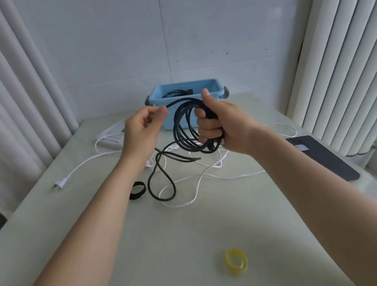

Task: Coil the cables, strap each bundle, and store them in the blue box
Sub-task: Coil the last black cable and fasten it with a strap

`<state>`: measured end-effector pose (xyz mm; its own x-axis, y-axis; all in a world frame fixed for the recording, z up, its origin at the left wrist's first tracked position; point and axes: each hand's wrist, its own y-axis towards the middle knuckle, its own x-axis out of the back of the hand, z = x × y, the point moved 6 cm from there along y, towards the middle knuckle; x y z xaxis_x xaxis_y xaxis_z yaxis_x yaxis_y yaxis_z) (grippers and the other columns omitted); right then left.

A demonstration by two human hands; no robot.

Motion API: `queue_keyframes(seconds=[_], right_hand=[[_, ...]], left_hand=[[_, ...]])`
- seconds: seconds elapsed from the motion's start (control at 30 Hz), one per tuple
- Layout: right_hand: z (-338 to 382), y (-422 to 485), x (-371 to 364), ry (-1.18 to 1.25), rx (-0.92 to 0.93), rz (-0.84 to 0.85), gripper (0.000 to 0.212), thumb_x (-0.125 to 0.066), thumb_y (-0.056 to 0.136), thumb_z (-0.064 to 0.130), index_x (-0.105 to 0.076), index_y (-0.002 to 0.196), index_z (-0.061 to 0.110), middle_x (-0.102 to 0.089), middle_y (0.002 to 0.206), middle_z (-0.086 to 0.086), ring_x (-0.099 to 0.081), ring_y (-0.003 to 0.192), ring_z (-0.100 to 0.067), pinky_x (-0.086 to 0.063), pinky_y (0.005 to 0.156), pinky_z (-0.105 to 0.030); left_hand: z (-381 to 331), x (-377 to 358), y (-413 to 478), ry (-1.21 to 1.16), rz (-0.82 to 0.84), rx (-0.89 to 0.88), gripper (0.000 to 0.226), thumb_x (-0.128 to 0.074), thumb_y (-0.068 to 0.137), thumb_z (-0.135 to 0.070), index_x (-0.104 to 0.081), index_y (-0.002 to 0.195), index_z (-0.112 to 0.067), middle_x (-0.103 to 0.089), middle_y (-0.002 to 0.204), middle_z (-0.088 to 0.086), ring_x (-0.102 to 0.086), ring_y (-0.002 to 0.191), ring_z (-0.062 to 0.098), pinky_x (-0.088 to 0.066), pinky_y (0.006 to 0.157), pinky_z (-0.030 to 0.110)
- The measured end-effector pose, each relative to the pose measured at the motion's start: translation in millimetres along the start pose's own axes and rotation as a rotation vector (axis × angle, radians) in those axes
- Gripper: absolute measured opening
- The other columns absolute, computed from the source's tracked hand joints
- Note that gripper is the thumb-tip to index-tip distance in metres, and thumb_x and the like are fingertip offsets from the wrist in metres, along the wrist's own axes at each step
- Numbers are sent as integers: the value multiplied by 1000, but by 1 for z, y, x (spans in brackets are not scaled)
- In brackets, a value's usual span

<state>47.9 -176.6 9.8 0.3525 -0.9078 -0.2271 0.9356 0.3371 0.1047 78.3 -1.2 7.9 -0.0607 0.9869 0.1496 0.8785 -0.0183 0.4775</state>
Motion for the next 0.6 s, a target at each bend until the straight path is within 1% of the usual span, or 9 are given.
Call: queue_keyframes(seconds=[0.07,0.17,0.27,0.33,0.4,0.47,0.5,0.57,0.6], right_hand=[[4,0,3,169,-10,-51,47,-34,104,52,-44,72,19,-22,48,10,-20,41,-9,-35,54,-24],[18,0,9,433,65,-86,48,-31,103,55,-44,74,19,-23,46,11,-23,39,-7,-35,55,-22],[40,-2,17,650,177,-110,49,-27,104,54,-46,79,16,-28,53,7,-30,47,-10,-35,63,-23],[54,-7,24,703,253,-194,46,-28,105,50,-46,83,13,-32,62,4,-34,53,-14,-39,67,-25],[62,-11,32,684,326,-303,41,-31,106,45,-43,85,13,-37,67,1,-39,57,-16,-42,67,-28],[62,-12,41,644,389,-414,36,-37,106,40,-43,82,14,-41,66,-1,-42,57,-18,-42,64,-30],[60,-12,46,568,421,-481,33,-41,105,37,-43,81,14,-43,65,-1,-43,57,-19,-41,64,-31],[56,-16,59,220,481,-654,26,-52,98,34,-42,84,14,-49,68,-2,-47,62,-19,-39,64,-33],[56,-19,61,-1,489,-703,26,-56,91,36,-42,89,15,-51,76,-3,-49,68,-18,-40,65,-32]], left_hand=[[5,-10,-4,65,130,33,20,-55,102,-33,-66,92,-20,-48,57,-9,-40,48,2,-36,49,14],[11,-26,-9,181,314,66,6,-64,98,-25,-65,101,-19,-51,68,0,-51,57,2,-46,59,15],[19,-34,-13,326,426,70,26,-79,85,-21,-64,105,-26,-55,72,-3,-55,65,7,-48,66,18],[20,-38,-17,391,486,68,40,-84,79,-15,-62,110,-26,-59,73,-6,-56,66,6,-49,70,19],[20,-43,-21,419,541,56,48,-85,75,-8,-62,112,-26,-64,77,-5,-60,71,10,-51,75,24],[17,-51,-25,431,578,26,43,-84,75,-6,-64,107,-27,-67,79,-4,-65,79,18,-51,79,27],[16,-53,-26,446,589,4,39,-82,76,-6,-66,103,-28,-68,80,-5,-65,81,19,-52,82,29],[11,-58,-29,447,628,-40,33,-79,79,-6,-68,98,-30,-68,80,-8,-65,80,16,-54,89,35],[7,-61,-31,408,650,-45,32,-77,80,-4,-69,97,-29,-67,79,-8,-64,77,15,-54,90,35]])
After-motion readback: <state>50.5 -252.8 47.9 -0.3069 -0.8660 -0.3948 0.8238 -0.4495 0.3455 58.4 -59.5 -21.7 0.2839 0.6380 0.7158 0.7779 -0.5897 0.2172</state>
